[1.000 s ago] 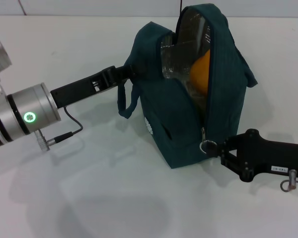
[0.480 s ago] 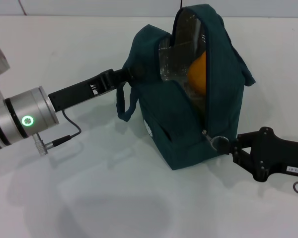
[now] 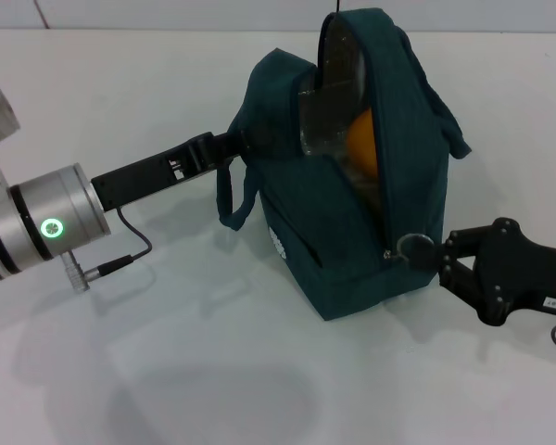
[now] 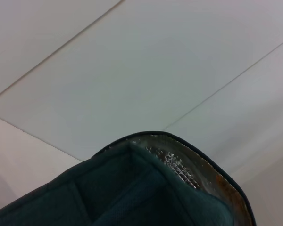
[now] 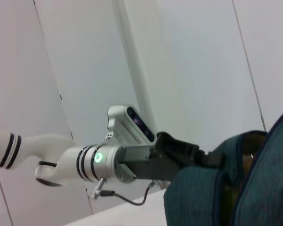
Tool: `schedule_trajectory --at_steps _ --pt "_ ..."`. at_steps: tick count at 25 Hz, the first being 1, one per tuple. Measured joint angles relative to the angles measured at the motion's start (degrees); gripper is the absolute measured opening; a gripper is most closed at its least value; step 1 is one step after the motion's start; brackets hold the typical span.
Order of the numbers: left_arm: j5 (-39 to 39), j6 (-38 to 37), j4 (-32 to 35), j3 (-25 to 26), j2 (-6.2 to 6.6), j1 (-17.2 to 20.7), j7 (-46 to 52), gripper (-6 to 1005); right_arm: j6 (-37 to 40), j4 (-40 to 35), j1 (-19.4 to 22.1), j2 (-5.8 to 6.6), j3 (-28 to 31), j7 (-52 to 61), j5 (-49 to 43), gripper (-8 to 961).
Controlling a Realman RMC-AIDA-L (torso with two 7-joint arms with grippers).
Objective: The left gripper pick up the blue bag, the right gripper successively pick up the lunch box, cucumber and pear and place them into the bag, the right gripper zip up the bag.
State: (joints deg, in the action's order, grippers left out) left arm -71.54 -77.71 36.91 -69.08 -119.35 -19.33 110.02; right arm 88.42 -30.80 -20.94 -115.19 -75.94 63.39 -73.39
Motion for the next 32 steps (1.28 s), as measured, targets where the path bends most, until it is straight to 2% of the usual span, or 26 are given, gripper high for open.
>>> schedule_trajectory --at_steps 18,23,28,32 --pt "-0.4 -0.9 -0.1 -0.1 0.06 -0.7 -2.7 48 -1.0 0.3 -2.8 -0.38 -0.5 -1.5 3.1 17" --pt "-0.4 -1.1 -0.1 0.0 0.11 -0.6 -4.4 111 -1.1 0.4 -3.3 -0.50 -0.5 -1.5 3.1 18" --pt "-0.2 -1.2 -0.1 0.2 0.26 -0.8 -6.4 347 -1.3 0.5 -4.7 -0.78 -0.5 -1.5 3.1 19" --pt "-0.2 -1.5 -0.1 2.2 0.24 -0.8 -7.7 536 -1.7 0.5 -6.0 -0.85 -0.3 -1.8 4.7 20"
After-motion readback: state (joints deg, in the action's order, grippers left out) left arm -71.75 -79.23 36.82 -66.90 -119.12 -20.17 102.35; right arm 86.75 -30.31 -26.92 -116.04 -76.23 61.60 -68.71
